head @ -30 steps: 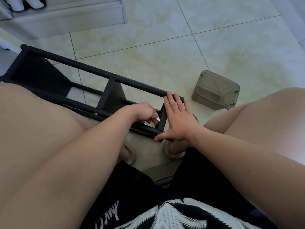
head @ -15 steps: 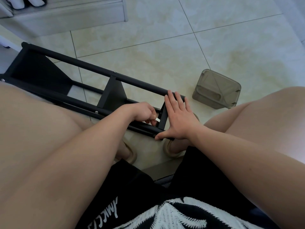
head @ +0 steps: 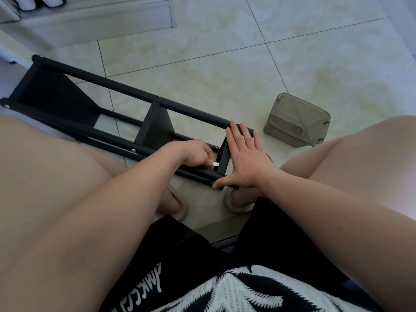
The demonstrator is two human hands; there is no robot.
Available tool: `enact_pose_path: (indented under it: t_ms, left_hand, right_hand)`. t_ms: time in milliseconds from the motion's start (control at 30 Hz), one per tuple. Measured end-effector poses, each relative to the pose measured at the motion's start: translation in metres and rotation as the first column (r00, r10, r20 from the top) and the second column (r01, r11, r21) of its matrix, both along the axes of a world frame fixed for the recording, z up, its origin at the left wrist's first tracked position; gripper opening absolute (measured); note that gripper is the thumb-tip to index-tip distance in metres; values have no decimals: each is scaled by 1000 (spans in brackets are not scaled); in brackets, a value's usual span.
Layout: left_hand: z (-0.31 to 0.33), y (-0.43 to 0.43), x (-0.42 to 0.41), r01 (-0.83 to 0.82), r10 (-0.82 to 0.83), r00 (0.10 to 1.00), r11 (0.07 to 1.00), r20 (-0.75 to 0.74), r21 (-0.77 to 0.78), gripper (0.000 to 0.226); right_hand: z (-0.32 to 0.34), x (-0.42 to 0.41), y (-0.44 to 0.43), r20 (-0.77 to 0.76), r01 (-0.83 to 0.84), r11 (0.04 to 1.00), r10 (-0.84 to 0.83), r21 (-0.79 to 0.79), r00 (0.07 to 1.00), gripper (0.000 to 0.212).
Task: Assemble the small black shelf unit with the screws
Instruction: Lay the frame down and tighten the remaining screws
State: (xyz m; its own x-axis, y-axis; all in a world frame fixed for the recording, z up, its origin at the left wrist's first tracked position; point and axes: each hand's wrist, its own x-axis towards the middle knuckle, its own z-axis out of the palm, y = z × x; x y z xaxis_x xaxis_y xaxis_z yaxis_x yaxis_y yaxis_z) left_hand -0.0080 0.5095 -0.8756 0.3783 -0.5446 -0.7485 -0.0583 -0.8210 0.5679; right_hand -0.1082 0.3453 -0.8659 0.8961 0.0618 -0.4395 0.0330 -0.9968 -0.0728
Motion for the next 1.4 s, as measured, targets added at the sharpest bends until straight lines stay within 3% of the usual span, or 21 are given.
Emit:
enact_pose_path:
  t_ms: [467, 667, 833, 967, 1067, 1233, 1400]
  left_hand:
    - [7, 0, 0, 124, -129, 989, 990, 68, 64, 8]
    - [11, -1, 1, 30, -34, 983, 999, 182, 23, 14]
    - [11, -7, -2, 0, 4, 984, 1000, 180, -23, 7]
    - [8, -10, -1, -103, 107, 990, 994, 97, -48, 18]
    - [4, -12, 0, -197, 199, 980, 977, 7, -85, 11]
    - [-1, -17, -2, -438, 418, 893, 893, -165, -106, 11]
    - [-3, -19, -3, -536, 519, 839, 839, -164, -87, 18]
  right_hand:
    - [2, 0, 0, -9, -7, 1000, 7, -3, 1000, 157]
    - [3, 3, -2, -21, -5, 1000, 5, 3, 1000, 158]
    - [3, 3, -2, -23, -3, 1000, 3, 8, 1000, 158]
    - [3, 2, -1, -21, -3, 1000, 3, 7, 1000, 157]
    - [3, 2, -1, -17, -8, 1000, 8, 0, 1000, 157]
    - [4, 2, 0, -18, -7, 1000, 7, 0, 1000, 157]
    - [6, 2, 0, -19, -5, 1000, 5, -3, 1000, 156]
